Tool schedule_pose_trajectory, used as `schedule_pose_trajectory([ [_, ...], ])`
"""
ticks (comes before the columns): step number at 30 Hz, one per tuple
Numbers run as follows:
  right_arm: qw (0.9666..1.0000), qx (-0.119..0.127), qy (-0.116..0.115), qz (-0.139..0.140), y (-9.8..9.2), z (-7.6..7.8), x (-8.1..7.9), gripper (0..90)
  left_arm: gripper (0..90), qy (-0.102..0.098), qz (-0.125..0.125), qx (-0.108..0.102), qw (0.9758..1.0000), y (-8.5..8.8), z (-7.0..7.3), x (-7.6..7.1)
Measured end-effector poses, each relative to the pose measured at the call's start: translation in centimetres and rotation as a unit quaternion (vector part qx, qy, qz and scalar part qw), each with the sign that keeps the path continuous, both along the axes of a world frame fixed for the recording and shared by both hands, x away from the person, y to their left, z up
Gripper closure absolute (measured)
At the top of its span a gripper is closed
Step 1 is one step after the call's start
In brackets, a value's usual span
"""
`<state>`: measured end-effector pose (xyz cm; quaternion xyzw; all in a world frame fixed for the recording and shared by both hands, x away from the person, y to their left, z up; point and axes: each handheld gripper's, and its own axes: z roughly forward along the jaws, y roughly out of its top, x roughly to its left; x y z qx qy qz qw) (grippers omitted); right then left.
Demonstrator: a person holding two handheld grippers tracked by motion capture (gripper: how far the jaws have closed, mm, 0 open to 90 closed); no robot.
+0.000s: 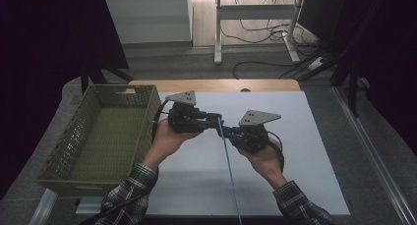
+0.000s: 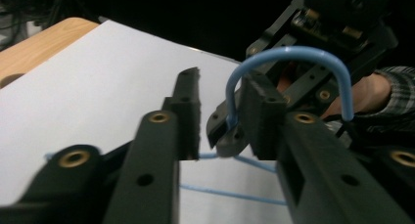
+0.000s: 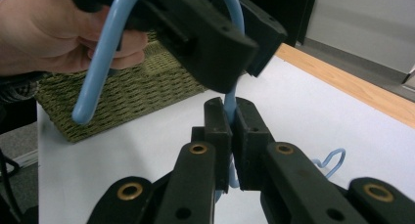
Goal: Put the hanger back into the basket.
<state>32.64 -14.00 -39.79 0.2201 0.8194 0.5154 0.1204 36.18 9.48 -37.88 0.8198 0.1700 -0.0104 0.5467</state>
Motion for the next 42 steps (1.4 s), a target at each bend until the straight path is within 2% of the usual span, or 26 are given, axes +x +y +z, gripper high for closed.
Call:
schedule_pose_trajectory([
  [3, 1.0000, 0.003, 0.004, 0.000, -0.1, -0.1, 0.1, 85.5, 83.0, -0.007, -0.001, 0.002, 1.0000, -0.2, 0.0, -0.2],
  [8, 0.9999, 0.010, 0.010, 0.000, -0.2, -0.2, 0.2, 84.3, 85.2, -0.021, 0.013, 0.013, 0.9996, -0.7, 0.3, -0.7],
  [9, 0.9999, 0.010, 0.011, -0.002, -0.3, -0.2, 0.3, 81.9, 85.4, -0.021, 0.013, 0.013, 0.9996, -0.7, 0.3, -0.7],
  [10, 0.9999, 0.010, 0.010, -0.009, -0.3, -0.1, 0.2, 75.0, 85.5, -0.027, 0.021, 0.019, 0.9992, -0.8, 0.4, -0.7],
  [11, 0.9998, 0.009, 0.013, -0.014, -0.4, 0.1, 0.2, 71.0, 85.6, -0.032, 0.036, 0.025, 0.9985, -1.0, 0.6, -0.8],
  [14, 0.9991, 0.001, 0.014, -0.040, -0.9, 0.6, -0.1, 64.5, 85.7, -0.033, 0.058, 0.029, 0.9973, -1.0, 0.7, -0.8],
  [16, 0.9974, -0.004, 0.037, -0.062, -1.3, 1.0, -0.3, 61.4, 85.7, -0.033, 0.064, 0.030, 0.9969, -1.1, 0.8, -0.8],
  [17, 0.9964, -0.007, 0.047, -0.070, -1.5, 1.2, -0.5, 61.2, 85.7, -0.031, 0.076, 0.034, 0.9960, -1.2, 0.8, -0.7],
  [20, 0.9939, -0.022, 0.069, -0.083, -1.7, 1.3, -1.3, 61.1, 85.7, -0.032, 0.088, 0.042, 0.9947, -1.5, 0.7, -0.8],
  [22, 0.9927, -0.030, 0.075, -0.089, -1.6, 1.2, -1.5, 61.2, 85.7, -0.034, 0.091, 0.046, 0.9942, -1.6, 0.7, -0.8],
  [24, 0.9898, -0.052, 0.087, -0.100, -1.1, 0.5, -2.1, 61.7, 85.7, -0.034, 0.098, 0.049, 0.9934, -1.9, 0.7, -0.9],
  [25, 0.9898, -0.052, 0.087, -0.100, -1.1, 0.5, -2.1, 61.7, 85.7, -0.033, 0.101, 0.050, 0.9931, -2.0, 0.7, -0.9],
  [27, 0.9870, -0.062, 0.101, -0.108, -0.6, -0.6, -2.4, 62.3, 85.7, -0.032, 0.105, 0.049, 0.9927, -2.2, 0.8, -1.0],
  [28, 0.9870, -0.062, 0.101, -0.108, -0.6, -0.6, -2.4, 62.3, 85.6, -0.032, 0.105, 0.049, 0.9927, -2.2, 0.8, -1.0],
  [29, 0.9856, -0.064, 0.105, -0.115, -0.3, -1.3, -2.3, 63.9, 85.6, -0.032, 0.105, 0.049, 0.9928, -2.3, 0.8, -1.0],
  [31, 0.9851, -0.066, 0.108, -0.116, -0.2, -1.6, -2.2, 64.6, 85.6, -0.031, 0.106, 0.048, 0.9927, -2.4, 0.8, -1.0],
  [33, 0.9835, -0.069, 0.115, -0.122, 0.0, -1.9, -2.1, 68.4, 85.6, -0.030, 0.106, 0.049, 0.9927, -2.4, 0.7, -1.0],
  [36, 0.9828, -0.066, 0.123, -0.121, 0.0, -2.1, -1.9, 76.5, 85.5, -0.030, 0.105, 0.051, 0.9927, -2.4, 0.6, -1.0],
  [39, 0.9809, -0.065, 0.133, -0.127, -0.2, -2.2, -1.8, 83.4, 84.7, -0.030, 0.091, 0.053, 0.9940, -2.4, 0.7, -1.0],
  [40, 0.9796, -0.064, 0.136, -0.133, -0.4, -2.2, -1.7, 86.8, 84.0, -0.028, 0.087, 0.054, 0.9943, -2.3, 0.7, -1.1],
  [41, 0.9809, -0.063, 0.134, -0.127, -0.8, -2.2, -1.5, 87.1, 82.1, -0.031, 0.090, 0.057, 0.9939, -2.3, 0.9, -1.2],
  [42, 0.9793, -0.051, 0.154, -0.120, -1.3, -2.2, -1.4, 87.4, 71.0, -0.027, 0.083, 0.058, 0.9945, -2.1, 1.0, -1.3],
])
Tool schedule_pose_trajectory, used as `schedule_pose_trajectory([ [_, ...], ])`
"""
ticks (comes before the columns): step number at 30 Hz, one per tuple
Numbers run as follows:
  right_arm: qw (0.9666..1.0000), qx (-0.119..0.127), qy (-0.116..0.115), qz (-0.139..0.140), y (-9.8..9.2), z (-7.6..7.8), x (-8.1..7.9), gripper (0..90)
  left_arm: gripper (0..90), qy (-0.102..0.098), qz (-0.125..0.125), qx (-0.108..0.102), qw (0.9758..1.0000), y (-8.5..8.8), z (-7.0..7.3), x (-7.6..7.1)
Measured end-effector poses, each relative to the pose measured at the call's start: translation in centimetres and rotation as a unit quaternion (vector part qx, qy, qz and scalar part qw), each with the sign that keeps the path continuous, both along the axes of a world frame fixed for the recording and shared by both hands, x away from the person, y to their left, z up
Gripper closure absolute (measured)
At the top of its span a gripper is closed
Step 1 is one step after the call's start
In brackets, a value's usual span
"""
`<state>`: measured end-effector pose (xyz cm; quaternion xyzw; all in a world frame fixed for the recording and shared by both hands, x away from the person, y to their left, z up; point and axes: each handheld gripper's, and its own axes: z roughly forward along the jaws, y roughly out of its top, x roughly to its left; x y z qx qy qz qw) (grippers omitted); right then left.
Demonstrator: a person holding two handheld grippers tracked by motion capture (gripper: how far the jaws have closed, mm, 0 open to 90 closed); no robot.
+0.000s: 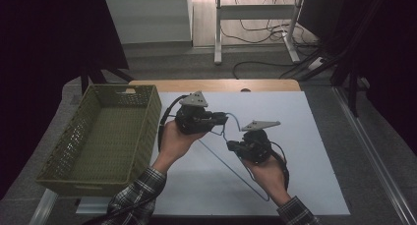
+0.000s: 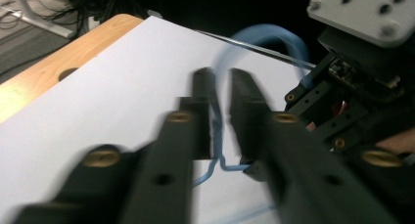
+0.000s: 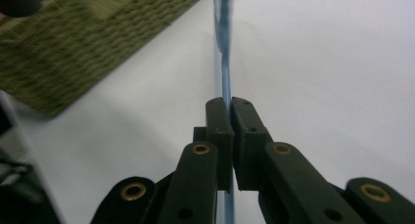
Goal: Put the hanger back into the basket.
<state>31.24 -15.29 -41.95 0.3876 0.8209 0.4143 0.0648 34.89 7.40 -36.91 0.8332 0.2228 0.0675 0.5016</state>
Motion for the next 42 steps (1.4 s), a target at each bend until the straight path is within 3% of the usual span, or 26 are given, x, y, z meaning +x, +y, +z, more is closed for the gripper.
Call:
schedule_pose_trajectory([
  [1, 1.0000, 0.000, 0.000, 0.000, 0.0, 0.0, 0.0, 87.4, 71.0, 0.006, -0.004, 0.000, 1.0000, 0.2, 0.1, -0.1],
  [3, 1.0000, -0.004, -0.003, 0.009, -0.4, 0.2, 0.0, 87.4, 60.4, 0.004, -0.009, 0.007, 0.9999, 0.9, 0.4, -0.4],
  [6, 0.9998, -0.001, -0.008, 0.019, -1.1, 0.9, -0.2, 87.4, 44.4, 0.018, -0.023, 0.028, 0.9992, 1.9, 0.4, -0.7],
  [9, 0.9990, 0.005, -0.014, 0.042, -1.7, 1.8, -0.6, 87.4, 33.4, 0.028, -0.039, 0.067, 0.9966, 2.3, -0.2, -0.8],
  [11, 0.9988, 0.005, -0.014, 0.048, -1.8, 2.0, -0.7, 87.4, 33.1, 0.035, -0.048, 0.097, 0.9936, 2.2, -0.9, -0.6],
  [13, 0.9980, 0.004, -0.015, 0.061, -1.8, 2.2, -0.9, 87.4, 32.8, 0.045, -0.071, 0.115, 0.9899, 1.9, -1.6, -0.3],
  [14, 0.9973, 0.000, -0.017, 0.071, -1.7, 2.3, -1.1, 87.4, 41.0, 0.047, -0.076, 0.124, 0.9882, 1.7, -1.9, -0.1],
  [17, 0.9963, -0.004, -0.015, 0.085, -1.6, 2.4, -1.4, 87.4, 47.8, 0.049, -0.102, 0.152, 0.9819, 1.3, -2.4, 0.1],
  [18, 0.9958, -0.007, -0.015, 0.090, -1.5, 2.4, -1.4, 87.3, 49.2, 0.044, -0.110, 0.171, 0.9782, 0.9, -2.4, 0.2],
  [20, 0.9953, -0.009, -0.014, 0.095, -1.4, 2.4, -1.5, 87.4, 50.7, 0.044, -0.108, 0.176, 0.9774, 0.8, -2.4, 0.2],
  [22, 0.9944, -0.010, -0.014, 0.105, -1.3, 2.4, -1.5, 87.3, 53.9, 0.039, -0.114, 0.190, 0.9745, 0.4, -2.3, 0.3],
  [26, 0.9924, -0.016, -0.017, 0.121, -1.0, 2.4, -1.7, 87.3, 62.4, 0.032, -0.141, 0.224, 0.9637, -0.2, -2.3, 0.1],
  [29, 0.9908, -0.021, -0.017, 0.132, -0.9, 2.5, -1.7, 87.3, 70.5, 0.031, -0.163, 0.235, 0.9576, -0.4, -2.2, 0.0],
  [32, 0.9890, -0.030, -0.018, 0.144, -0.8, 2.4, -1.7, 87.2, 76.5, 0.021, -0.188, 0.253, 0.9487, -0.6, -2.2, -0.3],
  [34, 0.9885, -0.033, -0.017, 0.147, -0.8, 2.2, -1.6, 87.1, 81.5, 0.013, -0.201, 0.261, 0.9442, -0.7, -2.4, -0.6],
  [35, 0.9884, -0.036, -0.020, 0.146, -0.8, 2.1, -1.6, 86.9, 84.6, 0.011, -0.204, 0.260, 0.9438, -0.7, -2.4, -0.8],
  [36, 0.9889, -0.040, -0.024, 0.141, -0.9, 2.1, -1.5, 86.6, 87.0, 0.022, -0.204, 0.258, 0.9441, -0.7, -2.5, -0.9],
  [37, 0.9890, -0.040, -0.026, 0.140, -1.0, 2.0, -1.4, 86.2, 87.1, 0.017, -0.195, 0.251, 0.9479, -0.6, -2.5, -0.9],
  [38, 0.9895, -0.035, -0.029, 0.137, -1.1, 2.1, -1.4, 85.5, 87.3, 0.017, -0.195, 0.244, 0.9499, -0.4, -2.4, -0.9],
  [39, 0.9895, -0.035, -0.036, 0.135, -1.2, 2.1, -1.4, 83.5, 87.4, 0.030, -0.197, 0.236, 0.9510, -0.3, -2.4, -0.8],
  [40, 0.9895, -0.046, -0.054, 0.126, -1.3, 2.4, -1.6, 77.0, 87.5, 0.027, -0.186, 0.232, 0.9544, -0.3, -2.3, -0.9],
  [41, 0.9895, -0.046, -0.054, 0.126, -1.3, 2.4, -1.6, 77.0, 87.5, 0.040, -0.182, 0.232, 0.9546, -0.3, -2.3, -0.9],
  [42, 0.9895, -0.048, -0.063, 0.122, -1.3, 2.6, -1.6, 69.1, 87.5, 0.035, -0.172, 0.230, 0.9573, -0.3, -2.2, -0.9],
])
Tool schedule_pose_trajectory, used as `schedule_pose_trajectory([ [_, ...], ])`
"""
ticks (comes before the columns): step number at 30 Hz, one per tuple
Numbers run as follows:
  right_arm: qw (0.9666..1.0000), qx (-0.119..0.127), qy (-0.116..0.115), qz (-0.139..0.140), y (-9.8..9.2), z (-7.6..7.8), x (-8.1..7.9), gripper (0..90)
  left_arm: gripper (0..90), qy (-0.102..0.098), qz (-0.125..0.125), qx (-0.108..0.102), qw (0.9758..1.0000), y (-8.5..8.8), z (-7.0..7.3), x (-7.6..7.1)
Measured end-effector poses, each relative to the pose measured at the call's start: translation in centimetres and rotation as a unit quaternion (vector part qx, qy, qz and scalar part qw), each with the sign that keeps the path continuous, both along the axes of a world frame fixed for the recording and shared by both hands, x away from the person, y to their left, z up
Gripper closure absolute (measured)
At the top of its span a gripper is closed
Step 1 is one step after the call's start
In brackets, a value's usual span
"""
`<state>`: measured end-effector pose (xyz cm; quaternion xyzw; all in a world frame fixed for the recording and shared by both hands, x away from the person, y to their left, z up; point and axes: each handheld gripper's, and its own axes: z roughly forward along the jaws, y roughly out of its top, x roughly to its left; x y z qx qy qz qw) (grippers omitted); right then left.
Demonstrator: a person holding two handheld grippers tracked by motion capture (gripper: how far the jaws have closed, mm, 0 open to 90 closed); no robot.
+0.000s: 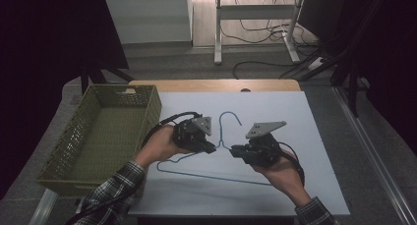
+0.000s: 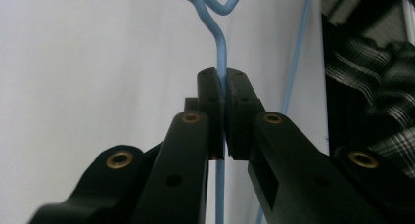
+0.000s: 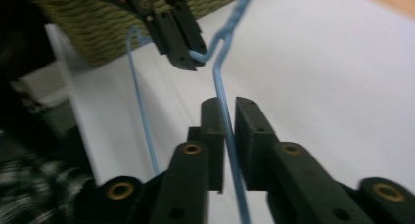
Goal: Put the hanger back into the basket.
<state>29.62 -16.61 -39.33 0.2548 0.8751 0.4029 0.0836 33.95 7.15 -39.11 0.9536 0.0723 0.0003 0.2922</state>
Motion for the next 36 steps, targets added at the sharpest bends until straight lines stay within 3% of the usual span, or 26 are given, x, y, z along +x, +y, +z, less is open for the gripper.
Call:
schedule_pose_trajectory([
  [3, 0.9998, 0.007, -0.015, -0.007, -0.4, 0.8, -0.2, 58.7, 87.5, 0.004, 0.042, -0.004, 0.9991, 0.2, 0.5, 0.2],
  [4, 0.9997, 0.009, -0.021, -0.011, -0.6, 1.1, -0.3, 55.1, 87.5, 0.017, 0.056, -0.013, 0.9982, 0.4, 0.6, 0.3],
  [5, 0.9994, 0.017, -0.026, -0.015, -0.9, 1.5, -0.5, 47.3, 87.4, 0.020, 0.094, -0.026, 0.9951, 0.7, 1.0, 0.6],
  [6, 0.9994, 0.017, -0.026, -0.015, -0.9, 1.5, -0.5, 47.3, 87.4, 0.020, 0.094, -0.026, 0.9951, 0.7, 1.0, 0.6],
  [10, 0.9991, 0.024, -0.030, -0.020, -1.5, 1.5, -0.8, 37.5, 87.4, 0.026, 0.145, -0.037, 0.9884, 1.2, 1.6, 1.1],
  [16, 0.9985, 0.039, -0.025, -0.030, -2.7, 0.8, -1.3, 25.7, 87.4, 0.036, 0.193, -0.041, 0.9797, 2.3, 3.0, 1.9],
  [17, 0.9982, 0.043, -0.026, -0.033, -3.0, 0.8, -1.4, 24.5, 87.4, 0.035, 0.202, -0.042, 0.9779, 2.5, 3.3, 2.0],
  [18, 0.9975, 0.054, -0.023, -0.039, -3.5, 0.6, -1.6, 21.8, 87.4, 0.038, 0.218, -0.043, 0.9743, 3.1, 3.8, 2.2],
  [19, 0.9975, 0.054, -0.023, -0.039, -3.5, 0.6, -1.6, 21.8, 87.4, 0.038, 0.218, -0.043, 0.9743, 3.1, 3.8, 2.2],
  [21, 0.9970, 0.061, -0.021, -0.043, -4.0, 0.6, -1.8, 20.5, 87.4, 0.038, 0.236, -0.050, 0.9698, 3.8, 4.4, 2.3],
  [22, 0.9961, 0.070, -0.022, -0.048, -4.4, 0.7, -2.1, 19.4, 87.4, 0.034, 0.251, -0.054, 0.9657, 4.6, 5.2, 2.4],
  [23, 0.9957, 0.074, -0.022, -0.051, -4.7, 0.7, -2.2, 18.9, 87.4, 0.034, 0.251, -0.054, 0.9657, 4.6, 5.2, 2.4],
  [25, 0.9947, 0.084, -0.020, -0.056, -5.1, 0.8, -2.3, 17.7, 87.4, 0.027, 0.266, -0.056, 0.9619, 5.3, 6.0, 2.5],
  [30, 0.9930, 0.095, -0.014, -0.069, -5.9, 0.7, -2.5, 14.5, 87.4, 0.009, 0.289, -0.055, 0.9558, 7.4, 8.3, 2.4],
  [31, 0.9926, 0.095, -0.013, -0.074, -6.1, 0.4, -2.5, 12.4, 87.4, -0.001, 0.298, -0.051, 0.9532, 8.3, 9.2, 2.3],
  [32, 0.9926, 0.095, -0.013, -0.074, -6.1, 0.4, -2.5, 12.4, 87.5, -0.001, 0.298, -0.051, 0.9532, 8.3, 9.2, 2.3],
  [33, 0.9923, 0.097, -0.008, -0.078, -6.3, 0.1, -2.5, 11.1, 87.5, -0.011, 0.309, -0.049, 0.9496, 9.4, 10.1, 2.1],
  [34, 0.9922, 0.095, -0.006, -0.081, -6.4, 0.0, -2.5, 9.8, 87.4, -0.014, 0.315, -0.048, 0.9476, 10.1, 10.5, 2.0],
  [35, 0.9921, 0.093, -0.007, -0.084, -6.4, -0.2, -2.6, 9.4, 87.5, -0.014, 0.315, -0.048, 0.9476, 10.1, 10.5, 2.0],
  [36, 0.9924, 0.091, -0.005, -0.083, -6.5, -0.3, -2.6, 8.9, 87.5, -0.023, 0.329, -0.045, 0.9428, 11.5, 11.0, 1.7],
])
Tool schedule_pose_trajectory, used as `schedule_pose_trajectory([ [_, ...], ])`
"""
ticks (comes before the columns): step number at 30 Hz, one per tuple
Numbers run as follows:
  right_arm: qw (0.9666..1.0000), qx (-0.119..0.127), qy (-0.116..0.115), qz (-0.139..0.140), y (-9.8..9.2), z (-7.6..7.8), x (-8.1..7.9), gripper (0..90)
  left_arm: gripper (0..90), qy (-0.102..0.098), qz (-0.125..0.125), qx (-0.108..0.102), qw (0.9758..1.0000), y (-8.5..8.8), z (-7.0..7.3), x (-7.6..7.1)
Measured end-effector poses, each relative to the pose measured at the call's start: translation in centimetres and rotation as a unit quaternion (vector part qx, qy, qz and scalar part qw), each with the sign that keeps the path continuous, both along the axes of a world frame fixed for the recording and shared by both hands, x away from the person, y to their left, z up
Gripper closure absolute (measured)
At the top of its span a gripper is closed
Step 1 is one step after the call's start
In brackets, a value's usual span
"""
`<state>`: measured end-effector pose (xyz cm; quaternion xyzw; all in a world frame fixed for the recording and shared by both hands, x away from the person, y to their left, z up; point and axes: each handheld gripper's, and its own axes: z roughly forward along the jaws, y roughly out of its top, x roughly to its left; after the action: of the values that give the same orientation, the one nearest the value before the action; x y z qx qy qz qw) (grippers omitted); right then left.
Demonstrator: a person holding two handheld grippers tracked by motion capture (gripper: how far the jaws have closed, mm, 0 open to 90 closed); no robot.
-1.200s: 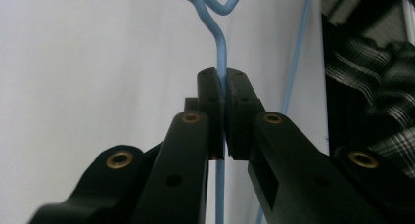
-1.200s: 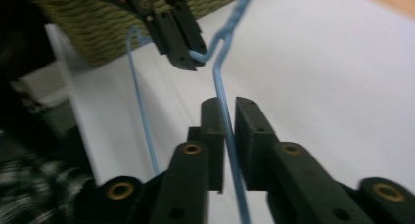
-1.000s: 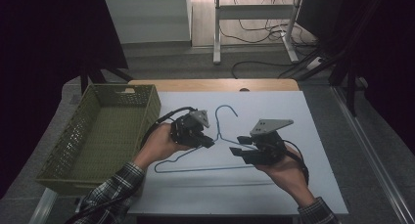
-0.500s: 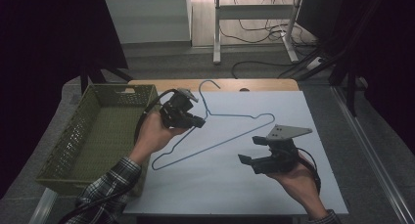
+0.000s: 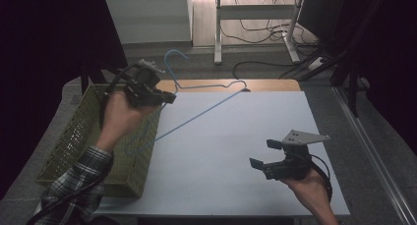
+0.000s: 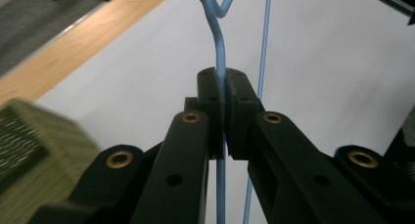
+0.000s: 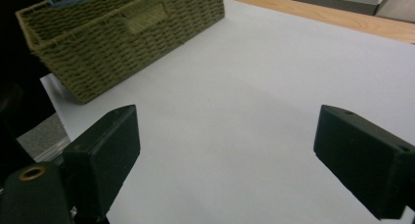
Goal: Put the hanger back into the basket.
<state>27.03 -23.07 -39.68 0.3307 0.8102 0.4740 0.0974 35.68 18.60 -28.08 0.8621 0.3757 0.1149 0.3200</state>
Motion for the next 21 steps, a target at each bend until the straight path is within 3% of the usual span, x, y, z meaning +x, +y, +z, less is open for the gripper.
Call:
schedule_pose_trajectory([
  [1, 1.0000, 0.000, 0.000, 0.000, 0.0, 0.0, 0.0, 8.9, 87.5, 0.000, 0.000, 0.000, 1.0000, 0.0, 0.0, 0.0],
  [10, 0.9998, -0.013, 0.012, -0.007, -0.2, -1.6, -0.1, 3.8, 87.4, -0.010, 0.065, 0.007, 0.9978, 7.3, 0.2, -1.2],
  [21, 0.9994, -0.020, 0.013, -0.026, -1.3, -2.8, -0.3, 1.2, 87.5, -0.012, 0.123, 0.014, 0.9923, 14.4, -2.1, -2.6],
])
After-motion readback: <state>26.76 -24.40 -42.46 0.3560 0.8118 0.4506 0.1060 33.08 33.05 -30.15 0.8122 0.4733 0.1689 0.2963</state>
